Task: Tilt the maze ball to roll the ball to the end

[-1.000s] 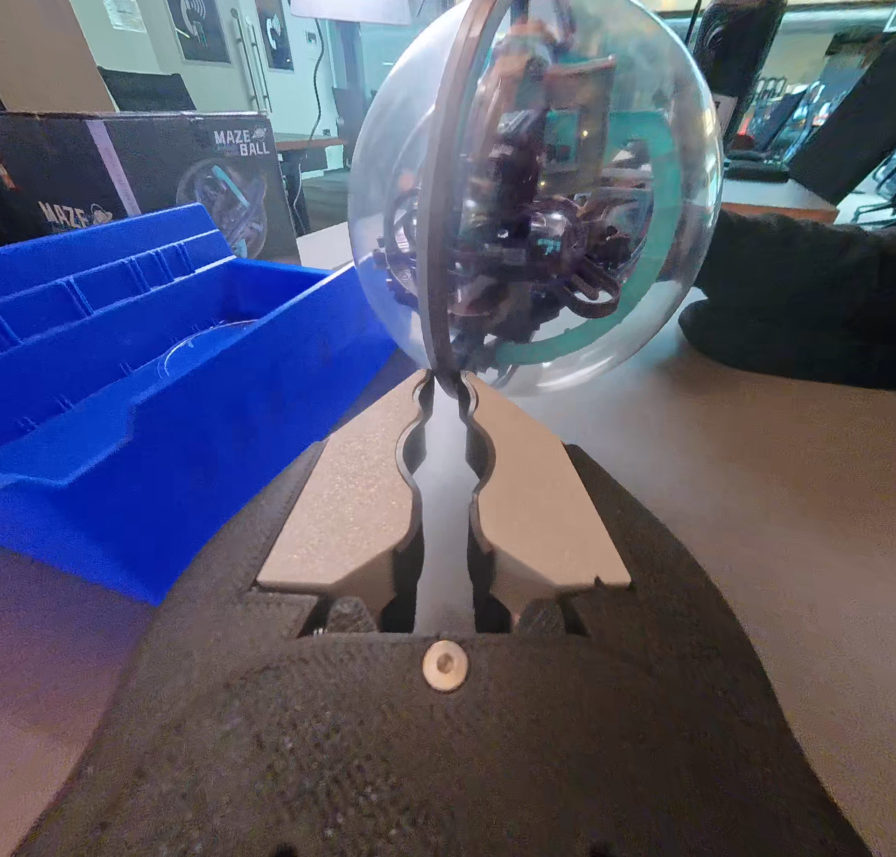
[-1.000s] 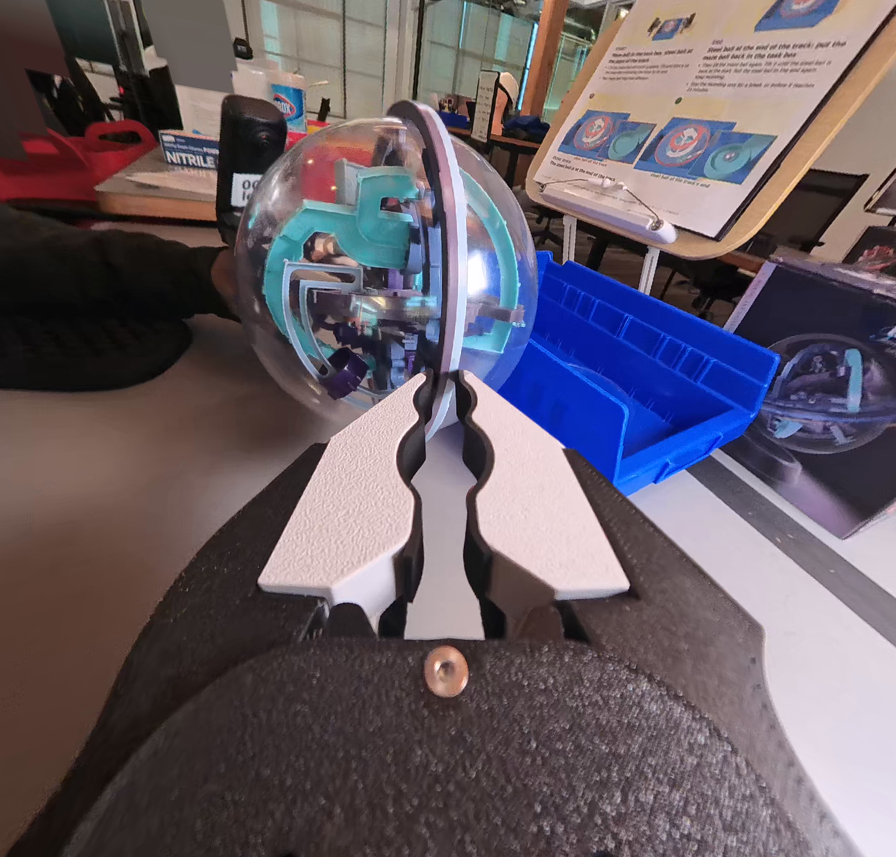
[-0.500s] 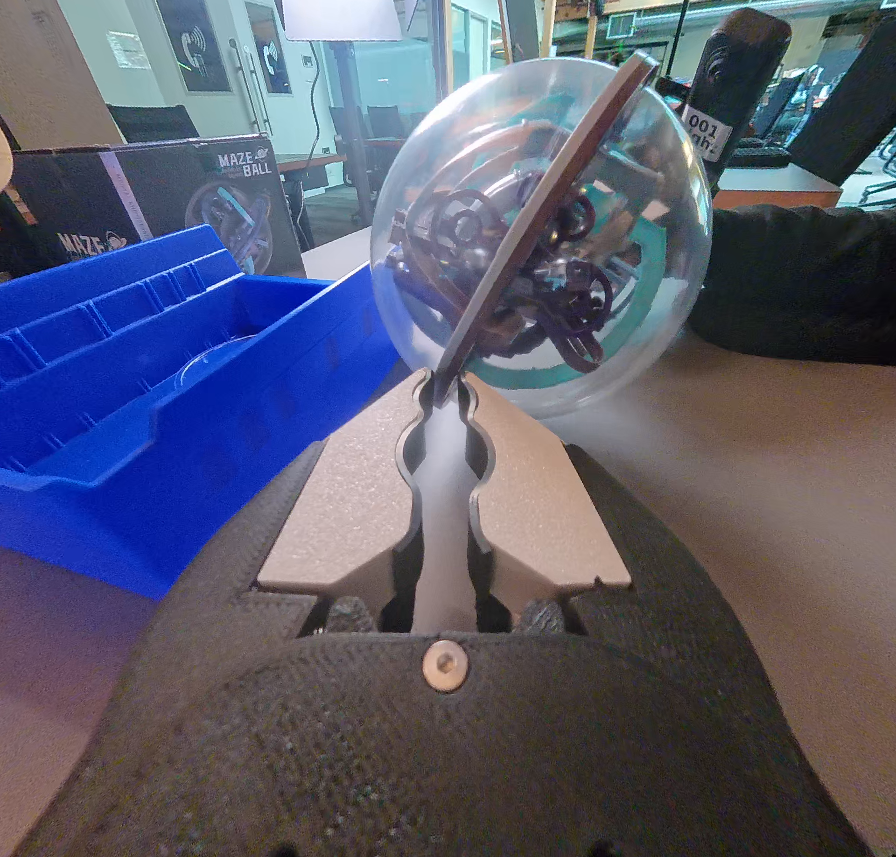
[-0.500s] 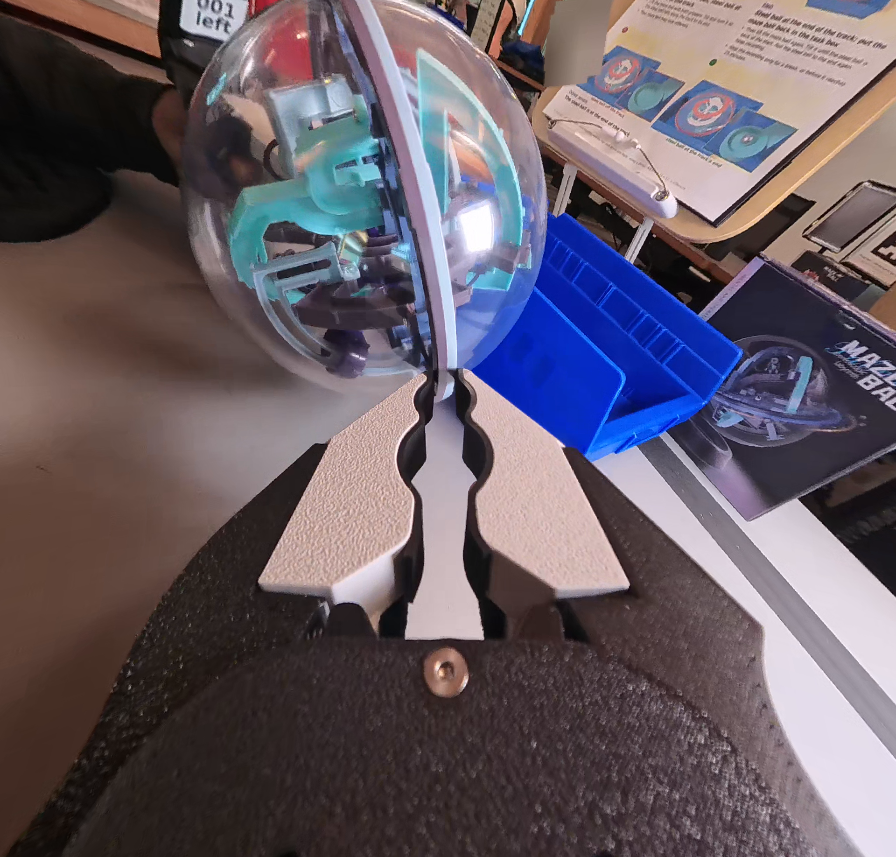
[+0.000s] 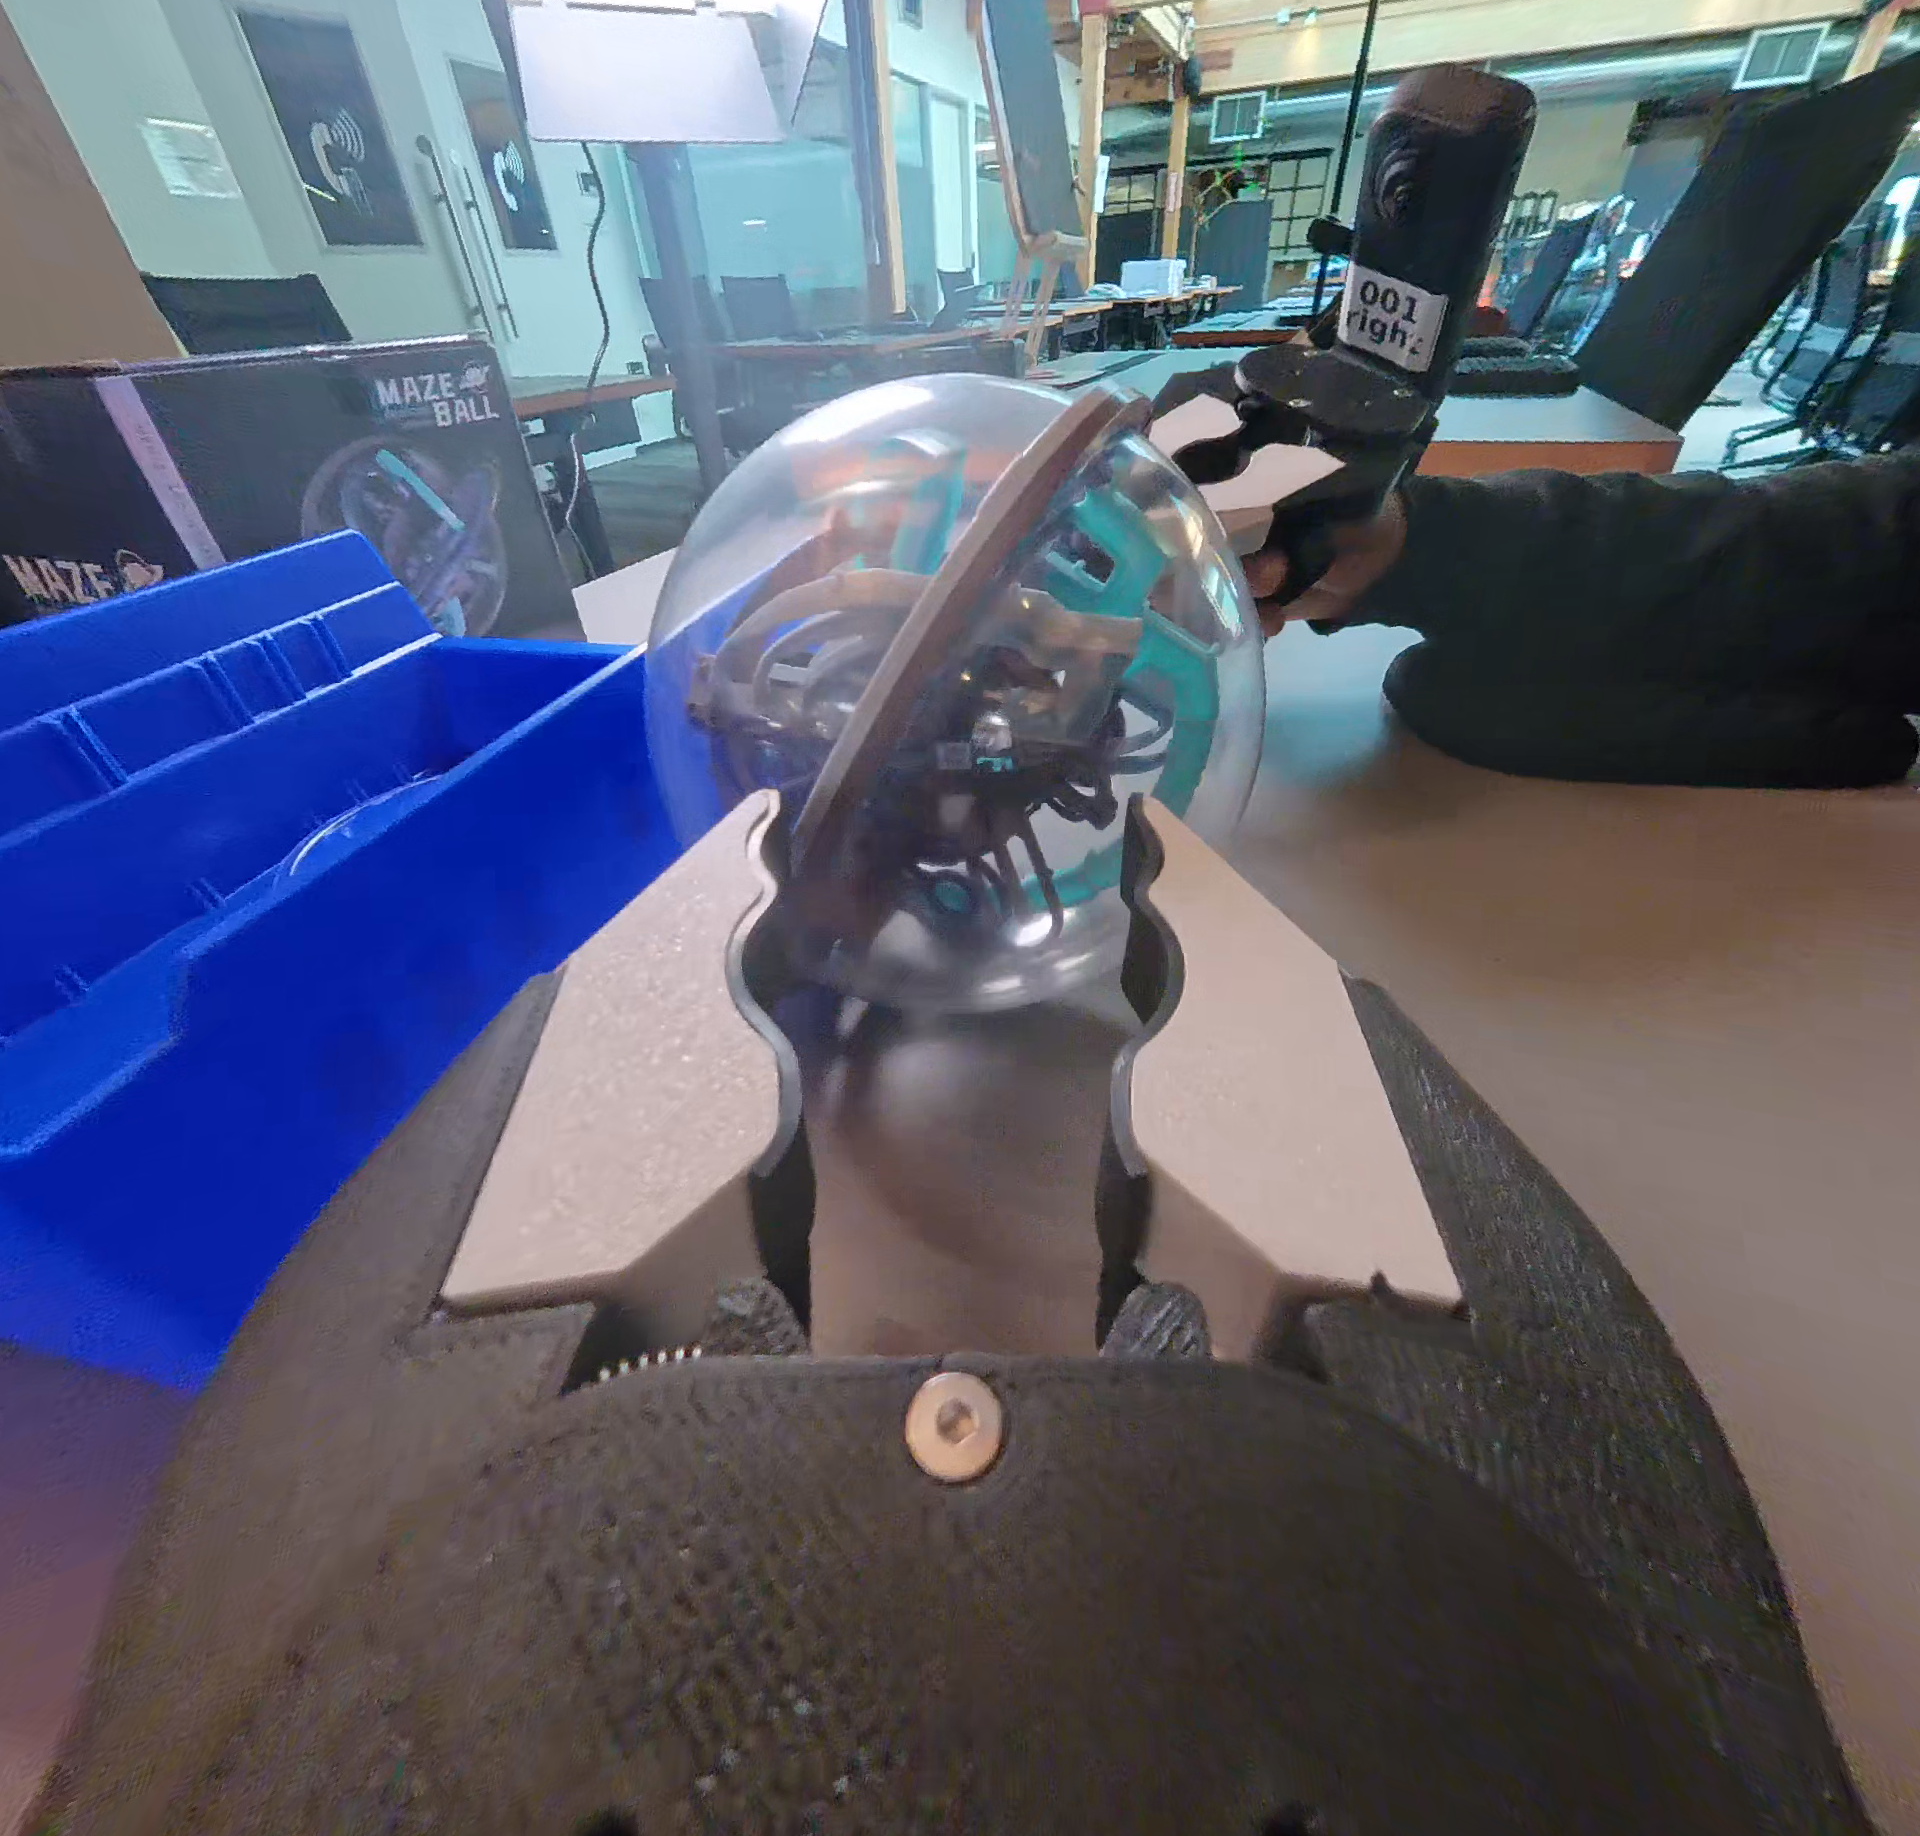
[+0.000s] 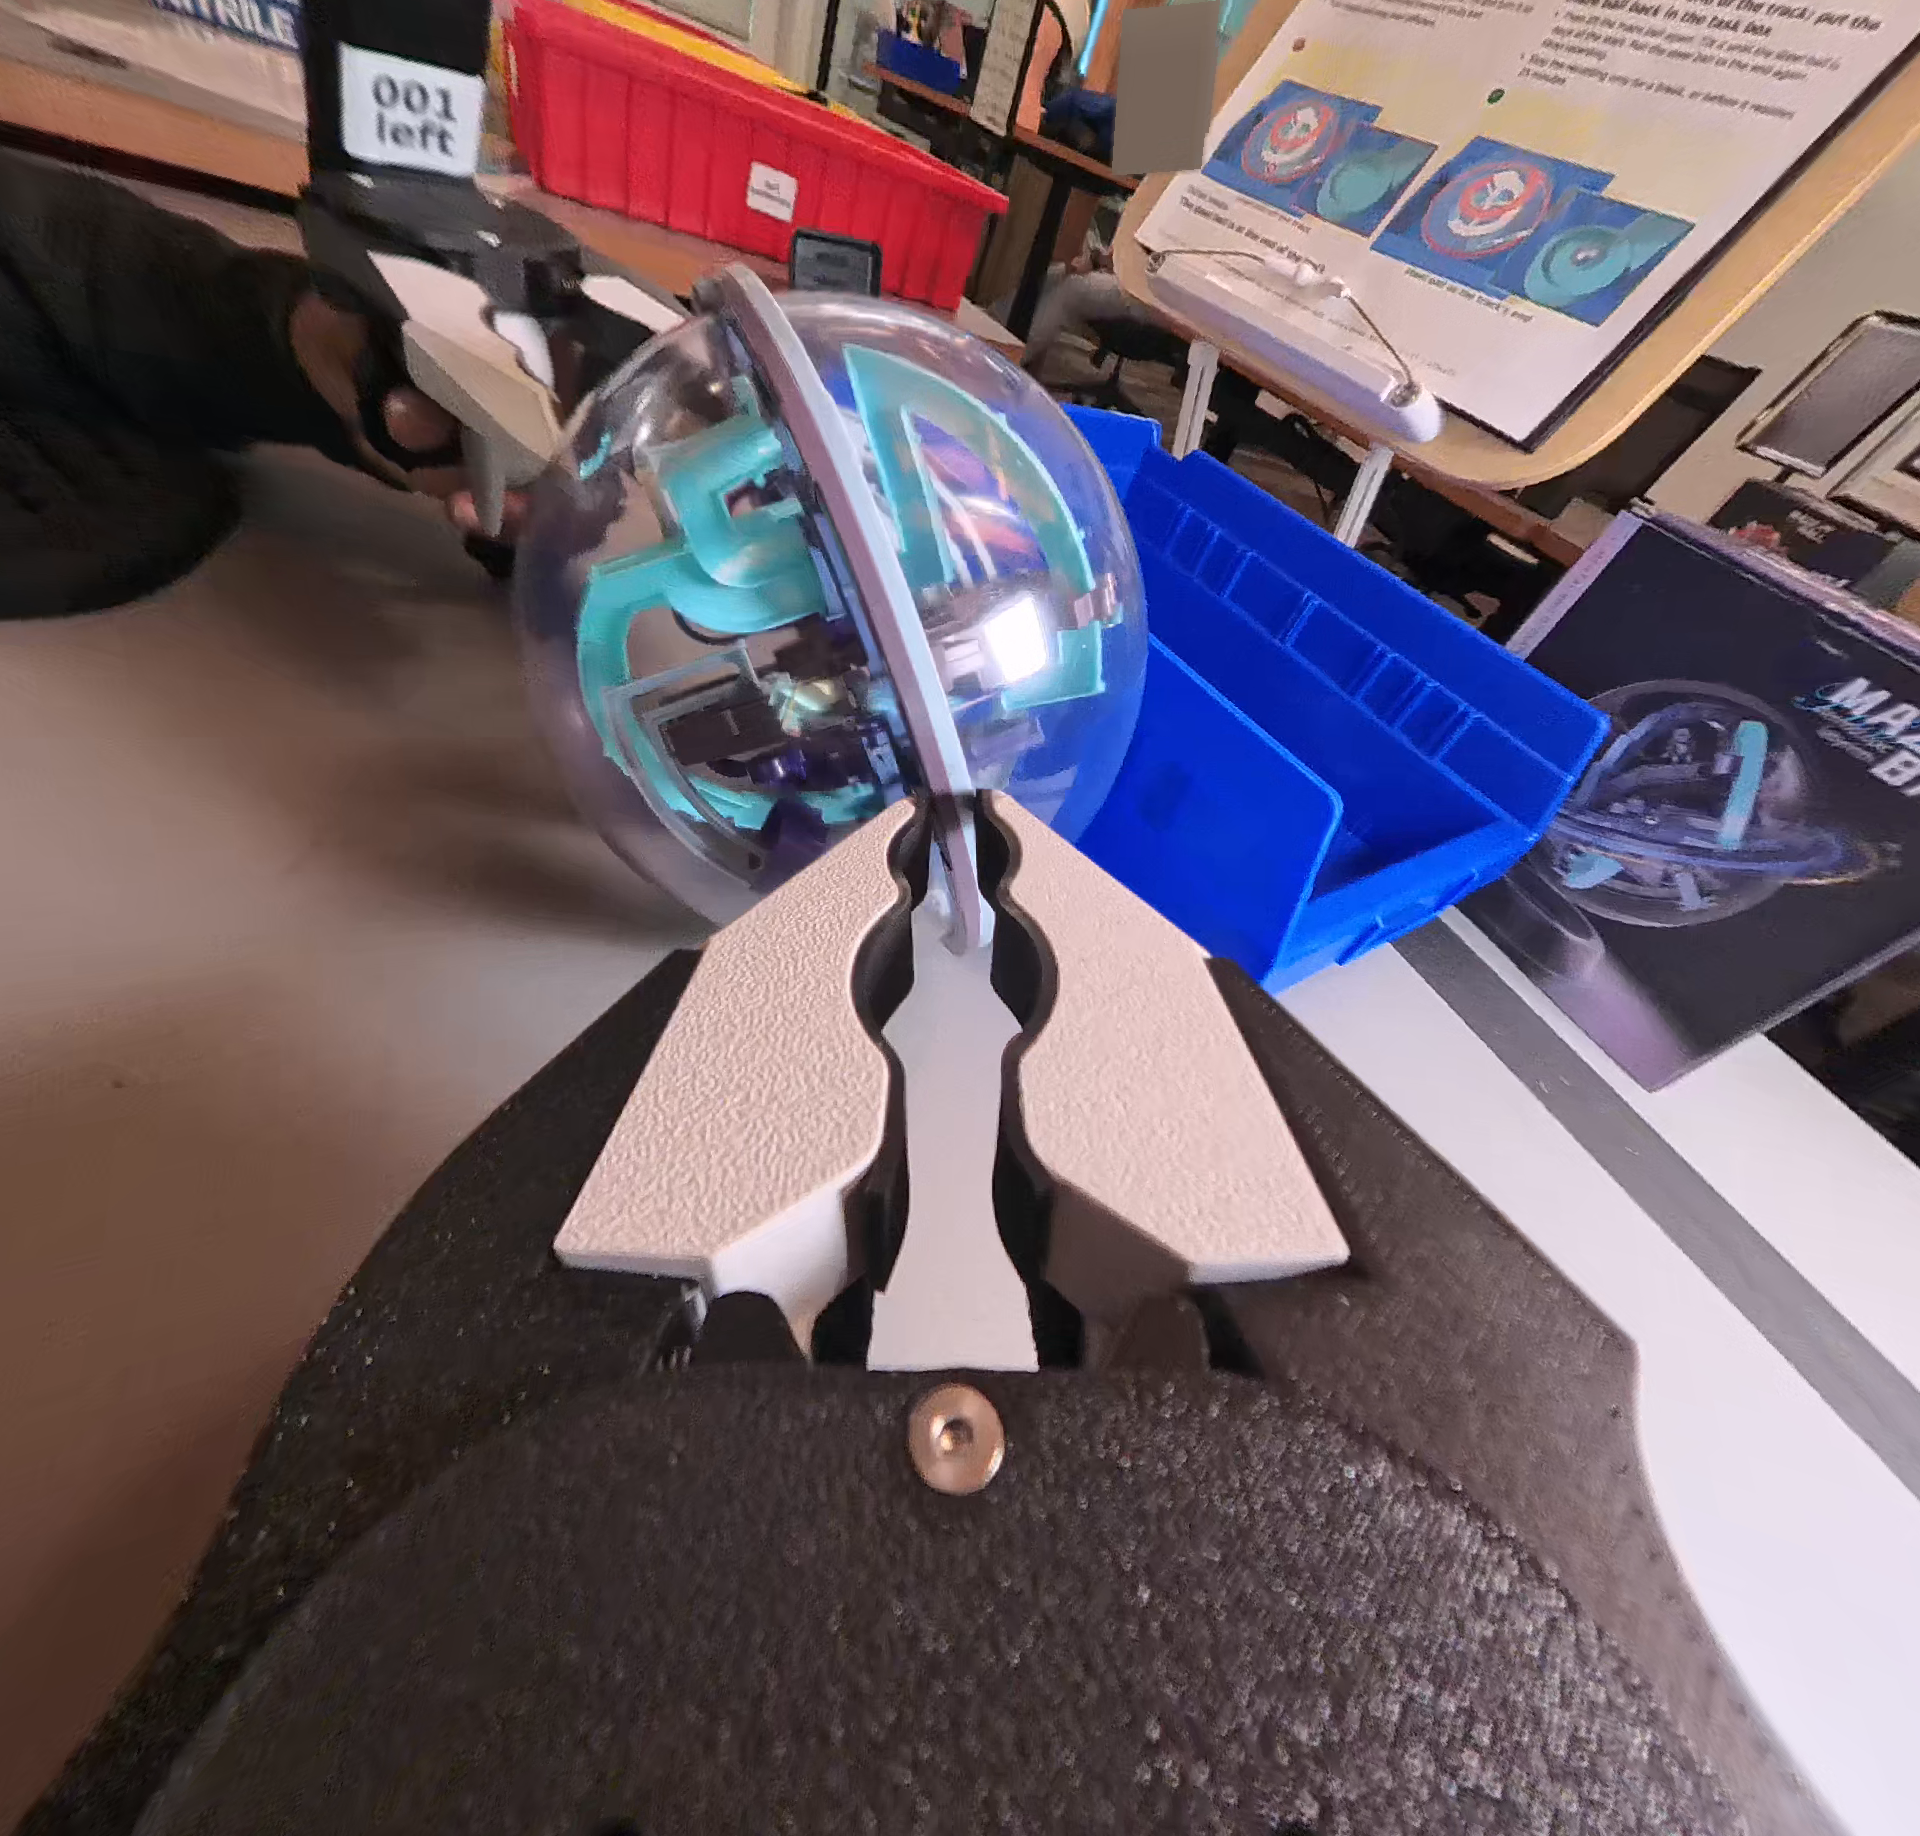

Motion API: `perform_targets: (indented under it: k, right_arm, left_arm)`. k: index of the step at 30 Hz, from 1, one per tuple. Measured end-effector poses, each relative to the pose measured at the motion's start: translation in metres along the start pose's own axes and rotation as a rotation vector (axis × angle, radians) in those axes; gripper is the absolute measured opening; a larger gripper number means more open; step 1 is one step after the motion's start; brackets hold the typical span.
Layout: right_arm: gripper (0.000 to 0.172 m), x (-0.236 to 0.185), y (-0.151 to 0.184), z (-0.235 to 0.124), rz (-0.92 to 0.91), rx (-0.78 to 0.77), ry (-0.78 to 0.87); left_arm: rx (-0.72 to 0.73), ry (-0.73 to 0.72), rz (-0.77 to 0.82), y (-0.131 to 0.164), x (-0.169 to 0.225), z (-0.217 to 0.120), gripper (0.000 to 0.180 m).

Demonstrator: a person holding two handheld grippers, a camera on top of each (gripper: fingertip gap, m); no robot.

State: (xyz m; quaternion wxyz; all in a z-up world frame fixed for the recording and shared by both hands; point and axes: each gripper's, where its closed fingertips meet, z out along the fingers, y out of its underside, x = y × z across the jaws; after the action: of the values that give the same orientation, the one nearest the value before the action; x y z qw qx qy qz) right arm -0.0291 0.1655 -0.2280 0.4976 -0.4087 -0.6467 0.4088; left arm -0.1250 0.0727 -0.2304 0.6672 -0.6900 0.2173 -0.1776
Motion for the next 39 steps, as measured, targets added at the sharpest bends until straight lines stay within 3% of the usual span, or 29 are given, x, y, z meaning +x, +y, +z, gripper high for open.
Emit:
perform_targets:
  k: [5, 9, 13, 17, 30, 39]
  right_arm:
    - [0.006, 0.007, 0.005, 0.000, 0.058, -0.021, -0.002]
    - [0.005, 0.013, 0.013, -0.001, 0.145, -0.024, -0.039]
    - [0.004, 0.017, 0.016, -0.002, 0.202, -0.008, -0.056]
    - [0.002, 0.021, 0.017, -0.006, 0.219, 0.008, -0.051]
    - [0.012, 0.013, 0.012, -0.010, 0.172, 0.035, -0.077]
    - [0.009, 0.016, 0.007, -0.010, 0.182, 0.061, -0.064]
  left_arm:
    - [0.000, 0.019, 0.033, 0.001, 0.002, 0.001, 0.059]
    - [0.040, 0.028, -0.047, -0.001, -0.017, -0.005, 0.053]
    - [-0.095, 0.019, -0.064, 0.016, -0.027, 0.002, 0.039]
    - [-0.173, 0.039, 0.027, 0.026, -0.016, 0.007, 0.015]
    - [-0.148, -0.004, 0.099, 0.023, -0.015, 0.004, 0.011]
    - [-0.151, -0.019, 0.114, 0.023, -0.015, 0.005, 0.008]
